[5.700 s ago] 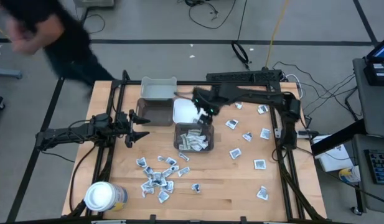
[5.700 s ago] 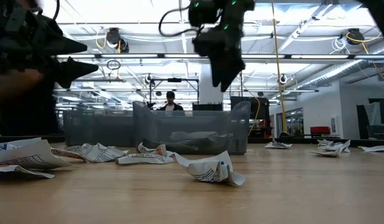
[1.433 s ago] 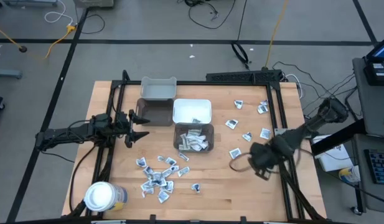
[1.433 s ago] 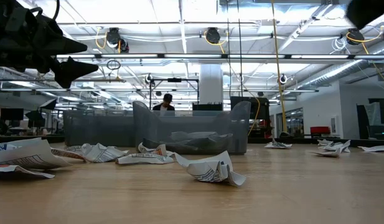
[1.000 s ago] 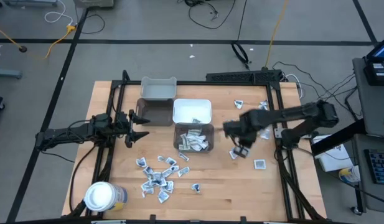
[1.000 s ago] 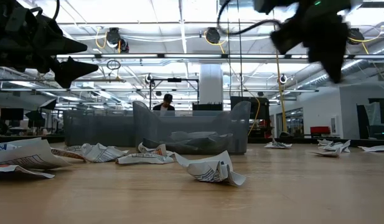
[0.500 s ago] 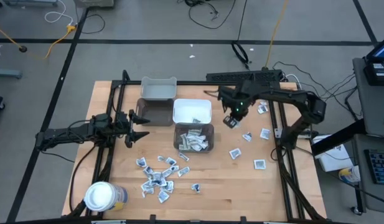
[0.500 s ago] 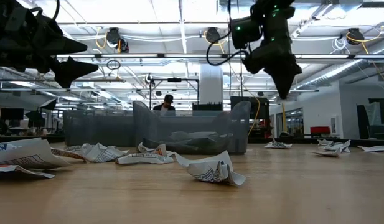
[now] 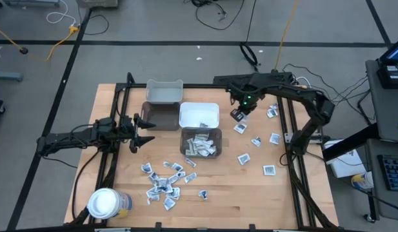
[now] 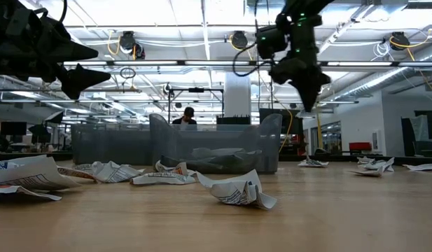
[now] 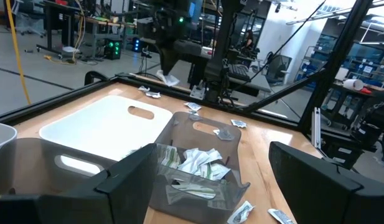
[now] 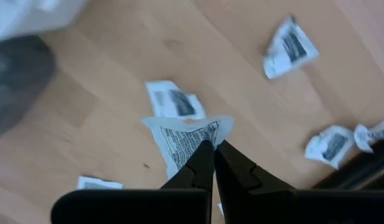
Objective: Pick & Place First Aid Supplies
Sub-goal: Put the gray towelette pack into the white bin
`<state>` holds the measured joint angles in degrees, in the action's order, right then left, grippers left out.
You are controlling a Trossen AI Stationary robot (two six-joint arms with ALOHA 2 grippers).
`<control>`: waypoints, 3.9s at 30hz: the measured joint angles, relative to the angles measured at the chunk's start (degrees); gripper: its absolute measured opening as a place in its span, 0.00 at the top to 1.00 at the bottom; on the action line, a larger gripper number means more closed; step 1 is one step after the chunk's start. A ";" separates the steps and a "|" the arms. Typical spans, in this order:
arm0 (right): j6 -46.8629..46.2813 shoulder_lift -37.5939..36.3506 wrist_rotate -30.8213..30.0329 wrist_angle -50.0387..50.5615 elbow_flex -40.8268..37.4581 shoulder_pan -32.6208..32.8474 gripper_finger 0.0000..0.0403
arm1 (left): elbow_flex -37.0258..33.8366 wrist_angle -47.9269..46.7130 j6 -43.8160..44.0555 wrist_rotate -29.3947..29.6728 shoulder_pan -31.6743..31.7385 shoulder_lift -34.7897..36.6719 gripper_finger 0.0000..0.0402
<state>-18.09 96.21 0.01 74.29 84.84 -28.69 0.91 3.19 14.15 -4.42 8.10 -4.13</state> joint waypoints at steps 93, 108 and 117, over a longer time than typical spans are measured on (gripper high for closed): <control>-3.04 13.49 -0.17 2.13 22.53 16.77 0.44 | -0.02 -0.01 0.00 0.01 0.02 -0.01 0.23; -23.06 -14.25 0.08 -4.22 -14.95 34.19 0.44 | 0.00 -0.01 0.02 0.01 0.02 -0.01 0.23; -37.85 -24.41 0.28 -4.04 -26.13 48.84 0.44 | -0.02 -0.01 0.00 0.01 0.02 0.01 0.23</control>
<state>-55.94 71.80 0.30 70.25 58.72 20.15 0.89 3.18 14.15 -4.40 8.12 -4.12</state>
